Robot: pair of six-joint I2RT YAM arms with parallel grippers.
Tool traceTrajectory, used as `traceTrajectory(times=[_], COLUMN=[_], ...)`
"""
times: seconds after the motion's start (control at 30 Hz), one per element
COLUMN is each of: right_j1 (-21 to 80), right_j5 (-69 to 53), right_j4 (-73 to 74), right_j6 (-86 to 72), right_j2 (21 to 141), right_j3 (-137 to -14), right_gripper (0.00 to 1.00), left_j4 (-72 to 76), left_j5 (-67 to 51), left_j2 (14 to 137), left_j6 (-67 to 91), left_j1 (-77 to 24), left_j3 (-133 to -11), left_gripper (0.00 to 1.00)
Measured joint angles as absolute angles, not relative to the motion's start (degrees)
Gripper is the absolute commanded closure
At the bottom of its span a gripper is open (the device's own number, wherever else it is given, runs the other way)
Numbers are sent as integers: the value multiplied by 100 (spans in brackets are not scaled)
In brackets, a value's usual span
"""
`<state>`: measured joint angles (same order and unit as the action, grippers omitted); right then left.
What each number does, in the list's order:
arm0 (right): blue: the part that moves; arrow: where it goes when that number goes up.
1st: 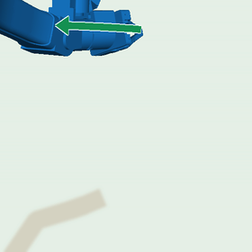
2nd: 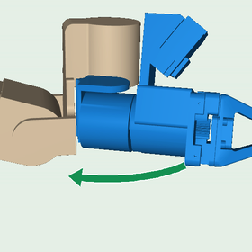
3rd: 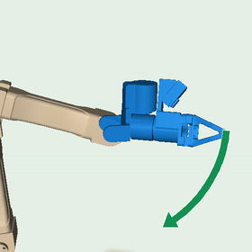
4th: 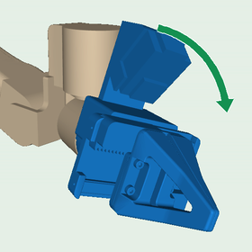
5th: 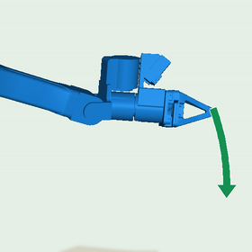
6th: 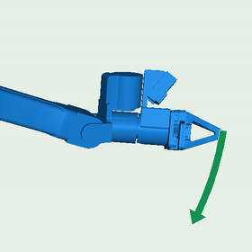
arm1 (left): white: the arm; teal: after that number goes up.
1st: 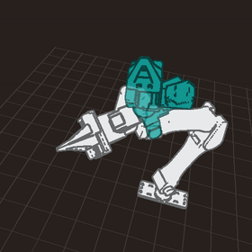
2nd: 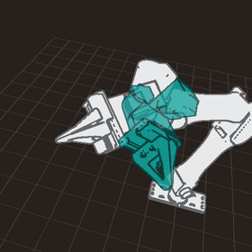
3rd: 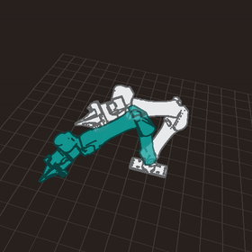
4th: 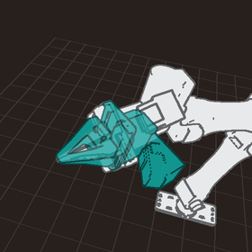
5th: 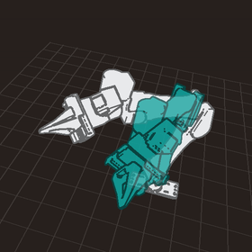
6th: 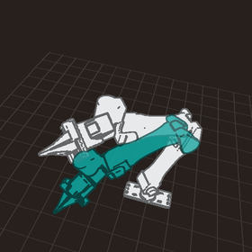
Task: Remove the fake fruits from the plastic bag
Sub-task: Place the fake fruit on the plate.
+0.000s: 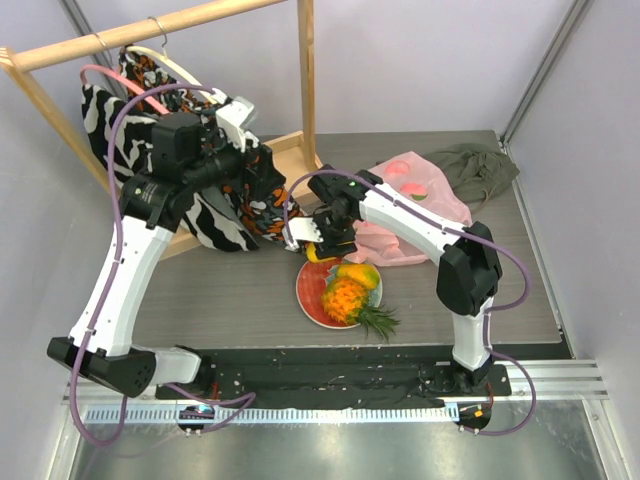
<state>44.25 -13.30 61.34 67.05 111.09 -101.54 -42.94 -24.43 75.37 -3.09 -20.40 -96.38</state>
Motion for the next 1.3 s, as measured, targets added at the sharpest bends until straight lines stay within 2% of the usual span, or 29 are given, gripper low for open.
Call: traceTrajectory(times=[0.23, 0.47, 0.6, 0.63, 0.67, 0.73, 1.07, 1.3], right_j1=[4237, 4254, 4265, 4265, 4265, 4265, 4143, 3297], right_j5=[-1197, -1186, -1186, -1186, -1186, -1162, -989, -963], right_j4=[6267, 6154, 6132, 6128, 6128, 6121, 6086, 6027], right_j6=[7483, 7830, 7948, 7957, 7966, 7950, 7658, 6906], right_j2=[11255, 11596, 11664, 11664, 11664, 11664, 11426, 9896], right_j3=[-9970, -9810, -9623, -9596, -9574, -9566, -9568, -9463], right_gripper=[52, 49, 32, 23, 9, 0, 0, 0], left_j4=[-3913, -3837, -3833, -3828, -3826, -3809, -3684, -3638], left_j5=[-2357, -2370, -2427, -2453, -2471, -2512, -2821, -2816], left_j2=[7540, 7585, 7671, 7699, 7730, 7787, 8064, 8742], left_j6=[-51, 3, 8, 14, 23, 58, 213, 56], left_j1=[-1527, -1476, -1476, -1476, -1476, -1476, -1599, -2366], left_j3=[-9625, -9625, -9625, -9625, -9625, -9625, -9782, -10256], left_gripper=[7, 8, 8, 8, 8, 8, 11, 16])
